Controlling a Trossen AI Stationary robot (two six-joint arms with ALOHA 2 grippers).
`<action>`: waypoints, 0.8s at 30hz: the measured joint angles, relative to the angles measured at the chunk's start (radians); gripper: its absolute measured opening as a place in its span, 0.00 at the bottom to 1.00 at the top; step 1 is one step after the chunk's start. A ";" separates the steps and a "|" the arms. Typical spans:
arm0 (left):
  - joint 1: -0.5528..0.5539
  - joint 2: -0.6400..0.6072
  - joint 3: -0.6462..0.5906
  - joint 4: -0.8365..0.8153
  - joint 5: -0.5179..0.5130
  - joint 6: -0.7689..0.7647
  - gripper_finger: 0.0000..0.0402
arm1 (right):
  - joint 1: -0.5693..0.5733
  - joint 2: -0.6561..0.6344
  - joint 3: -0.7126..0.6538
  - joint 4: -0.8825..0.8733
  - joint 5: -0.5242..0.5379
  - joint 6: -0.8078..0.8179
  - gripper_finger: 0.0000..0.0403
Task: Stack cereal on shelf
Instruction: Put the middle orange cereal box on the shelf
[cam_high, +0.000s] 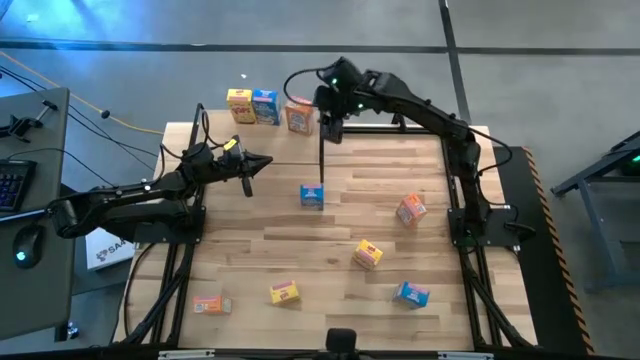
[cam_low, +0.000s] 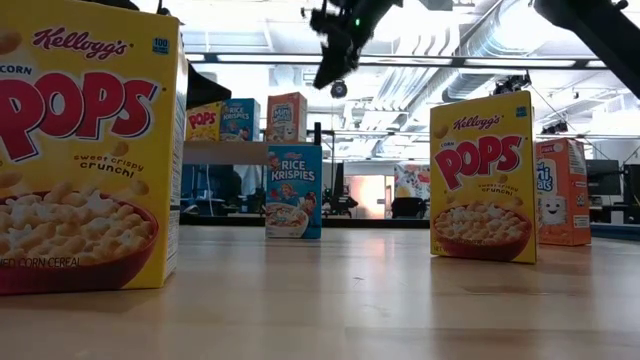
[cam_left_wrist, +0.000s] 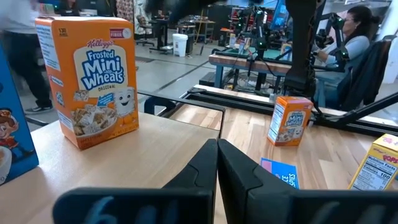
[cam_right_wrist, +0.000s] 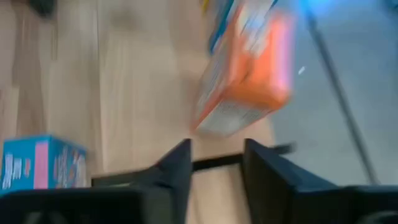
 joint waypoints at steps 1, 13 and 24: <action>0.000 0.000 0.000 0.000 0.000 0.000 0.01 | 0.000 0.002 -0.029 0.001 -0.004 0.010 0.24; 0.000 0.000 0.000 -0.010 -0.047 -0.025 0.01 | 0.007 0.003 -0.317 0.364 0.012 0.153 0.06; 0.000 0.014 0.000 -0.007 -0.074 -0.025 0.01 | 0.004 0.003 -0.352 0.512 0.041 0.144 0.01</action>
